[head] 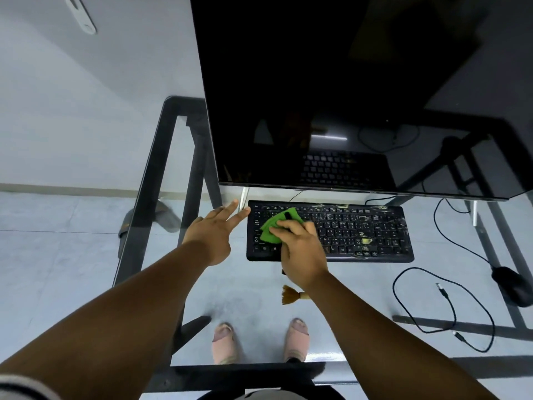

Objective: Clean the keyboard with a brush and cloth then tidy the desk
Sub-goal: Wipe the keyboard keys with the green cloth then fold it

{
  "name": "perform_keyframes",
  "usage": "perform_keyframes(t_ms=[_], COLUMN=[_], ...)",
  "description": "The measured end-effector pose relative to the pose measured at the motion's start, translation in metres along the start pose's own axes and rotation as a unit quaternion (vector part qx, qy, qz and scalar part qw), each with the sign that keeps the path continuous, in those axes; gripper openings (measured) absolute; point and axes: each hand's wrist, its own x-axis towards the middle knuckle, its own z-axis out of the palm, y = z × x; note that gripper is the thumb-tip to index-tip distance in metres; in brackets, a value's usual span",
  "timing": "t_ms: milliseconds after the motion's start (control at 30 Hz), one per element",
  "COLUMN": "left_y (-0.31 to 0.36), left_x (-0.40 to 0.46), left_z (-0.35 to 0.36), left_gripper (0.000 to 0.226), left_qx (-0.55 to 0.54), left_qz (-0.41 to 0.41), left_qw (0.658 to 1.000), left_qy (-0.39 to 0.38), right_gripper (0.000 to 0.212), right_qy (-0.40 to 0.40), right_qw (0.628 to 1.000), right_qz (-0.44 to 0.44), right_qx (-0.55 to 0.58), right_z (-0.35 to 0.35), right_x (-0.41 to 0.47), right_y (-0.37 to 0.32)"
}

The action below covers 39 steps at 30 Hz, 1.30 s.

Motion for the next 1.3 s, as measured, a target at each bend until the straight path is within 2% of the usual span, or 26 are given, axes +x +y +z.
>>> perform_keyframes(t_ms=[100, 200, 333, 433, 500, 567, 667, 733, 800, 867, 967, 1067, 1133, 1300], left_y=[0.000, 0.001, 0.005, 0.006, 0.006, 0.006, 0.006, 0.007, 0.007, 0.006, 0.006, 0.008, 0.008, 0.013], left_x=[-0.001, -0.002, -0.004, -0.004, -0.004, -0.004, -0.003, -0.002, -0.001, 0.000, 0.000, 0.001, 0.001, 0.000], left_z=[-0.002, -0.005, -0.006, -0.007, -0.007, -0.007, -0.005, -0.004, -0.002, 0.000, 0.004, 0.007, 0.008, 0.014], left_gripper=[0.103, 0.105, 0.105, 0.105, 0.105, 0.106, 0.105, 0.101, 0.087, 0.068, 0.055, 0.051, 0.052, 0.055], left_qx=[0.013, 0.003, -0.015, -0.020, -0.023, -0.025, -0.037, -0.041, -0.042, -0.049, -0.060, -0.065, -0.067, -0.074], left_qz=[0.000, -0.005, -0.017, -0.023, -0.026, -0.029, -0.037, -0.041, -0.042, -0.040, -0.041, -0.046, -0.048, -0.065], left_qw=[1.000, 1.000, 1.000, 0.999, 0.999, 0.999, 0.998, 0.998, 0.998, 0.998, 0.997, 0.997, 0.997, 0.995], left_qy=[-0.004, -0.008, -0.015, -0.018, -0.020, -0.021, -0.021, -0.020, -0.016, -0.005, 0.007, 0.003, 0.002, 0.017], right_gripper=[0.047, 0.046, 0.043, 0.046, 0.046, 0.045, 0.042, 0.037, 0.033, 0.035, 0.039, 0.041, 0.037, 0.037], right_qy=[-0.054, -0.094, -0.050, -0.026, -0.045, -0.068, -0.093, -0.077, -0.047, -0.032, -0.037, -0.053, -0.039, 0.093], right_qw=[0.996, 0.986, 0.994, 0.998, 0.996, 0.989, 0.980, 0.987, 0.993, 0.995, 0.994, 0.990, 0.993, 0.994], right_qz=[-0.074, -0.139, -0.094, -0.058, -0.077, -0.133, -0.174, -0.140, -0.106, -0.093, -0.104, -0.131, -0.112, 0.019], right_qx=[-0.002, 0.006, 0.021, 0.010, -0.001, -0.010, -0.029, -0.023, -0.003, 0.008, 0.020, 0.011, 0.007, 0.050], right_z=[0.006, 0.000, -0.011, -0.007, -0.001, 0.002, -0.006, -0.016, -0.021, -0.019, -0.009, -0.003, -0.005, -0.018], right_x=[0.000, -0.007, -0.012, -0.010, -0.010, -0.012, -0.020, -0.027, -0.031, -0.029, -0.022, -0.022, -0.027, -0.039], right_y=[-0.018, -0.007, 0.024, 0.012, -0.006, -0.014, 0.006, 0.028, 0.042, 0.035, 0.004, -0.005, 0.009, 0.044])
